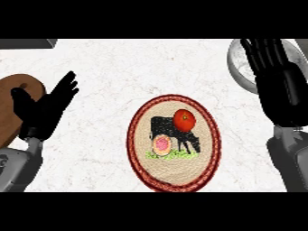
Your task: Pick the cupcake from the placemat and place it in the bowl
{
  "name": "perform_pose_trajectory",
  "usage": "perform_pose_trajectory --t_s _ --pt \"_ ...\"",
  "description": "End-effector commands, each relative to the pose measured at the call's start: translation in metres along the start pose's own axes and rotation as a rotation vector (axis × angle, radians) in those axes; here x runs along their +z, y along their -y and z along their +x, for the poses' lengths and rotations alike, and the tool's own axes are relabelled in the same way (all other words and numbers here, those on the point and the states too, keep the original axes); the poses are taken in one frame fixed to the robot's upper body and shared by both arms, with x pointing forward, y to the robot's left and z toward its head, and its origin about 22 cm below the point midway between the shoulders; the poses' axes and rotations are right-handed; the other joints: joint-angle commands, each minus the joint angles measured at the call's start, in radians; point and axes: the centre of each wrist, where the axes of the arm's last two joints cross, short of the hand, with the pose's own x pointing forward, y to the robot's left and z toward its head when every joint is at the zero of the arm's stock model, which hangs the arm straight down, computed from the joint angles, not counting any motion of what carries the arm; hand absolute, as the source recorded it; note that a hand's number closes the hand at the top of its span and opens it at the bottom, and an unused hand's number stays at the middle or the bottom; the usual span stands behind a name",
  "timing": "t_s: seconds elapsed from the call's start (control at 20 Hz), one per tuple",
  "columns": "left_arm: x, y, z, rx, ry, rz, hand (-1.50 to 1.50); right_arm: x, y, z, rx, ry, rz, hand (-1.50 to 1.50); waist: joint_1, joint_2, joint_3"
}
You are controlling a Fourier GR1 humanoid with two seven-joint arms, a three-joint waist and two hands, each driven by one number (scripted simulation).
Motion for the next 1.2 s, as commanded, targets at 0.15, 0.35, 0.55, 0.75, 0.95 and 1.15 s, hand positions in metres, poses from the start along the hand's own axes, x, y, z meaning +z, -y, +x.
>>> perform_pose_trajectory --t_s 0.15,0.35,0.55,0.75,0.95,1.15 --pt "0.007 -0.04 0.008 -0.109 0.135 0.201 0.0 0.006 -0.03 0.033 0.22 0.118 0.106 1.5 0.017 -0.015 -0.006" --pt "0.01 -0.047 0.003 -0.125 0.109 0.258 0.0 0.023 0.046 -0.016 0.876 -0.281 0.092 -1.5 -0.04 -0.023 -0.036" --pt "0.024 -0.059 -0.008 -0.113 0.116 0.337 0.0 0.075 0.0 -0.033 0.758 -0.3 -0.15 -1.5 -0.049 -0.042 -0.011" --pt "0.03 -0.042 -0.022 -0.104 0.123 0.332 0.0 0.133 -0.043 -0.025 0.81 -0.294 -0.073 -1.5 -0.046 -0.032 -0.009" --pt "0.021 -0.053 -0.015 -0.11 0.137 0.326 0.0 0.153 -0.07 0.006 0.862 -0.32 -0.154 -1.5 -0.034 -0.018 -0.009" --pt "0.029 -0.033 0.004 -0.115 0.147 0.277 0.0 0.151 -0.089 0.046 0.909 -0.362 -0.208 -1.5 0.0 -0.014 -0.006"
